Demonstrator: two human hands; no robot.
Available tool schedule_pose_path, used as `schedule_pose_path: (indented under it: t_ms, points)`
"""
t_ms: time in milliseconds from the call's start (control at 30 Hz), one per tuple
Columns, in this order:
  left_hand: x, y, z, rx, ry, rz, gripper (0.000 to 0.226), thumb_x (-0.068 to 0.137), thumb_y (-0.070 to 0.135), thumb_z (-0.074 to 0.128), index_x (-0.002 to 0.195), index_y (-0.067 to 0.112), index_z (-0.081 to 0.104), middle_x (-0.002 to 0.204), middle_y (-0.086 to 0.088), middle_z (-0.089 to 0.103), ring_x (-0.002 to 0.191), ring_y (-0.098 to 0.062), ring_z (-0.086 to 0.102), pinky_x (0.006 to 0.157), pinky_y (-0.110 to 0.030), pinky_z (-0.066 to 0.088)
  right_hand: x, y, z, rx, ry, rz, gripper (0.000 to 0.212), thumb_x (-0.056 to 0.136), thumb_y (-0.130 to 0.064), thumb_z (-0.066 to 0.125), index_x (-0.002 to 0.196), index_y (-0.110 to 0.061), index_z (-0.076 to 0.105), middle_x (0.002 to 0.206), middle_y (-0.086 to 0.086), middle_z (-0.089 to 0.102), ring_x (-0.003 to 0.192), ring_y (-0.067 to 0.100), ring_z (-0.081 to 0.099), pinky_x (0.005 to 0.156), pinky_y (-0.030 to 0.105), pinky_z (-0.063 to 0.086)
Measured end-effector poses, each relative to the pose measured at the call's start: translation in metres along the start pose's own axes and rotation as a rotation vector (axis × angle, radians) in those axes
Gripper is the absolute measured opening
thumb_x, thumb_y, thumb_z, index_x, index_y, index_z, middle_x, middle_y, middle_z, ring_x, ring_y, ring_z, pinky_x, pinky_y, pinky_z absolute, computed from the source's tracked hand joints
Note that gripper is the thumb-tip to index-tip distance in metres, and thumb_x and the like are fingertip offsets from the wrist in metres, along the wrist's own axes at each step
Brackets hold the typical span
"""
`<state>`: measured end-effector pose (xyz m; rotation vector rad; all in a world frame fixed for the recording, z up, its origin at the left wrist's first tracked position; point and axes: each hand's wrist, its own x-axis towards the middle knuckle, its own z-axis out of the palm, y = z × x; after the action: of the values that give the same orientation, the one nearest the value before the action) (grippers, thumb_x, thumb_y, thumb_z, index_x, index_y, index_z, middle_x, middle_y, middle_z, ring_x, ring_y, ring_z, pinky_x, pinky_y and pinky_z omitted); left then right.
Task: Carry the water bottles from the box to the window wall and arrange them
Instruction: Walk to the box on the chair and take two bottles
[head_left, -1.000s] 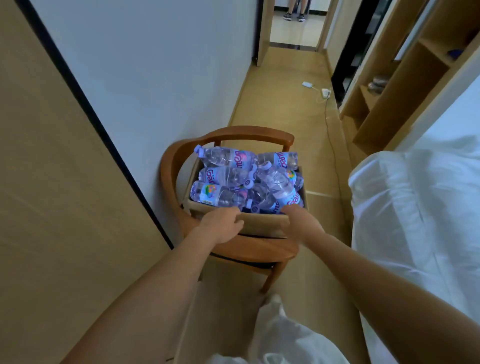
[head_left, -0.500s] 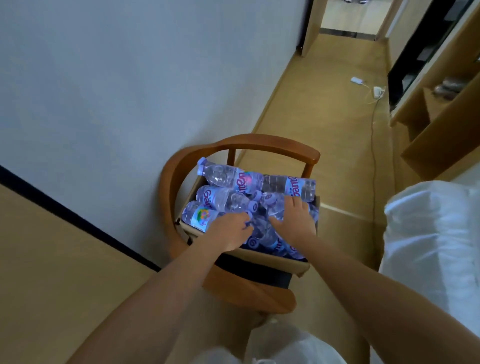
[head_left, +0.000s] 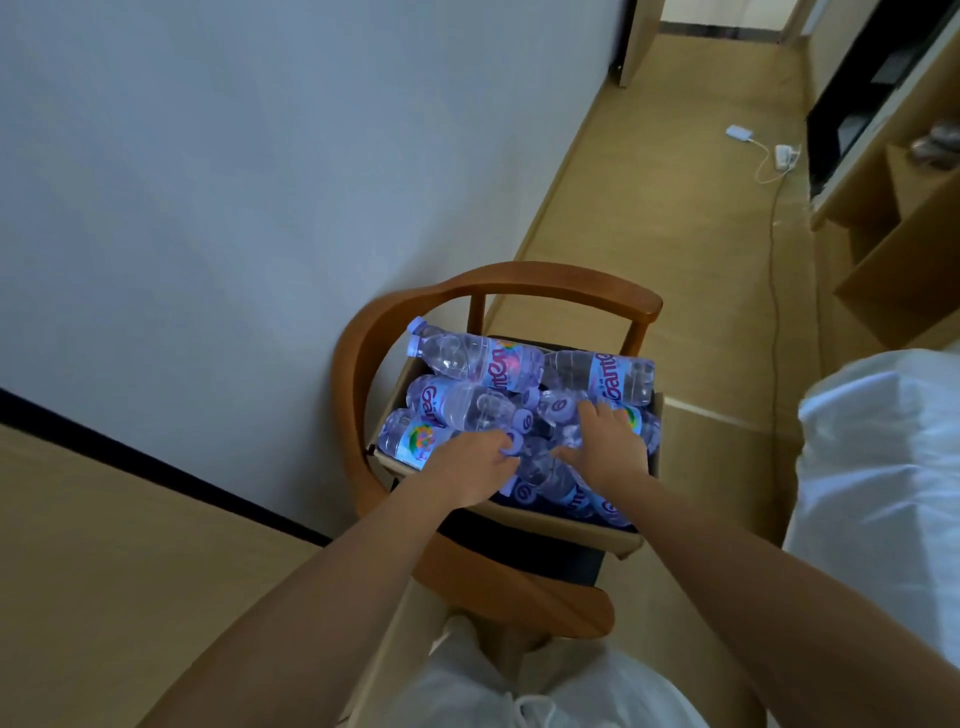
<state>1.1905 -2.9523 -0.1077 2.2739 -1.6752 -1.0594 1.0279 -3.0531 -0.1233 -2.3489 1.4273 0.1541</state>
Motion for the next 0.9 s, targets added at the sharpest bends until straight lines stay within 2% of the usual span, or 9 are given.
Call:
schedule_pose_path:
  t_ms: [67,233,300,367,433,533,700,800,900]
  points:
    - [0.005,-0.002,0.001,-0.043,0.012,0.018,0.047,0.093,0.039,0.052,0.134,0.019,0.040,0.123,-0.008,0.058,0.108,-0.028,0.057,0.088,-0.038,0.047,-0.007,0.003,-0.003,0.033,0.036,-0.001,0.062,0.084,-0.049,0.061,0.130,-0.014,0.037,0.131,0.009,0.044,0.122,0.028,0.039,0.089,0.041,0.045]
    - [0.015,0.011,0.006,-0.395,-0.030,0.090,0.108,0.069,0.048,0.079,0.150,0.031,0.009,0.153,0.001,0.029,0.136,-0.019,0.034,0.099,-0.026,0.033,-0.026,-0.004,-0.037,0.289,0.207,0.015,0.059,0.074,-0.052,0.071,0.114,-0.014,0.051,0.113,0.006,0.057,0.106,0.026,0.053,0.077,0.032,0.041]
    - [0.018,0.022,0.008,-0.468,-0.027,0.148,0.117,0.060,0.051,0.083,0.149,0.034,0.009,0.149,0.008,0.035,0.134,-0.012,0.036,0.096,-0.020,0.032,-0.033,-0.017,-0.056,0.373,0.240,-0.040,0.045,0.070,-0.051,0.074,0.098,-0.023,0.054,0.095,-0.002,0.060,0.091,0.022,0.056,0.066,0.024,0.038]
    - [0.022,0.031,0.006,-0.543,0.062,0.205,0.110,0.057,0.046,0.086,0.143,0.037,0.018,0.127,0.025,0.049,0.118,0.008,0.048,0.083,-0.005,0.039,-0.039,-0.034,-0.072,0.396,0.260,-0.103,0.040,0.068,-0.053,0.075,0.083,-0.029,0.047,0.079,-0.010,0.053,0.076,0.014,0.052,0.057,0.022,0.034]
    - [0.025,0.037,0.000,-0.555,0.144,0.232,0.095,0.060,0.040,0.085,0.137,0.034,0.029,0.113,0.029,0.051,0.106,0.016,0.051,0.074,0.001,0.041,-0.041,-0.050,-0.083,0.459,0.271,-0.120,0.043,0.067,-0.053,0.075,0.090,-0.025,0.051,0.084,-0.008,0.058,0.078,0.013,0.054,0.063,0.026,0.041]
    - [0.023,0.039,-0.015,-0.487,0.278,0.261,0.067,0.071,0.029,0.079,0.129,0.016,0.049,0.103,0.022,0.055,0.101,0.006,0.058,0.077,-0.003,0.041,-0.041,-0.069,-0.092,0.531,0.299,-0.105,0.042,0.066,-0.050,0.077,0.090,-0.026,0.052,0.081,-0.011,0.056,0.078,0.012,0.054,0.065,0.026,0.038]
    - [0.007,0.028,-0.033,-0.539,0.413,0.213,0.052,0.052,0.049,0.067,0.097,0.024,0.059,0.095,0.002,0.067,0.088,-0.013,0.064,0.075,-0.032,0.052,-0.034,-0.086,-0.088,0.622,0.243,-0.140,0.037,0.070,-0.046,0.076,0.092,-0.026,0.053,0.082,-0.011,0.058,0.076,0.008,0.055,0.064,0.024,0.039]
    - [0.005,0.011,-0.034,-0.566,0.423,0.069,0.063,0.060,0.042,0.081,0.114,0.021,0.056,0.096,0.010,0.063,0.090,-0.005,0.061,0.078,-0.026,0.048,-0.023,-0.084,-0.085,0.755,0.048,-0.229,0.025,0.080,-0.047,0.066,0.090,-0.025,0.059,0.084,-0.011,0.062,0.077,0.003,0.056,0.068,0.020,0.040]
    - [-0.001,-0.008,-0.033,-0.618,0.478,-0.009,0.073,0.055,0.050,0.083,0.117,0.020,0.058,0.104,0.003,0.066,0.097,-0.014,0.063,0.084,-0.033,0.052,-0.013,-0.062,-0.069,0.868,-0.077,-0.182,0.044,0.086,-0.047,0.059,0.117,-0.016,0.061,0.112,-0.007,0.064,0.105,0.009,0.059,0.078,0.010,0.040]
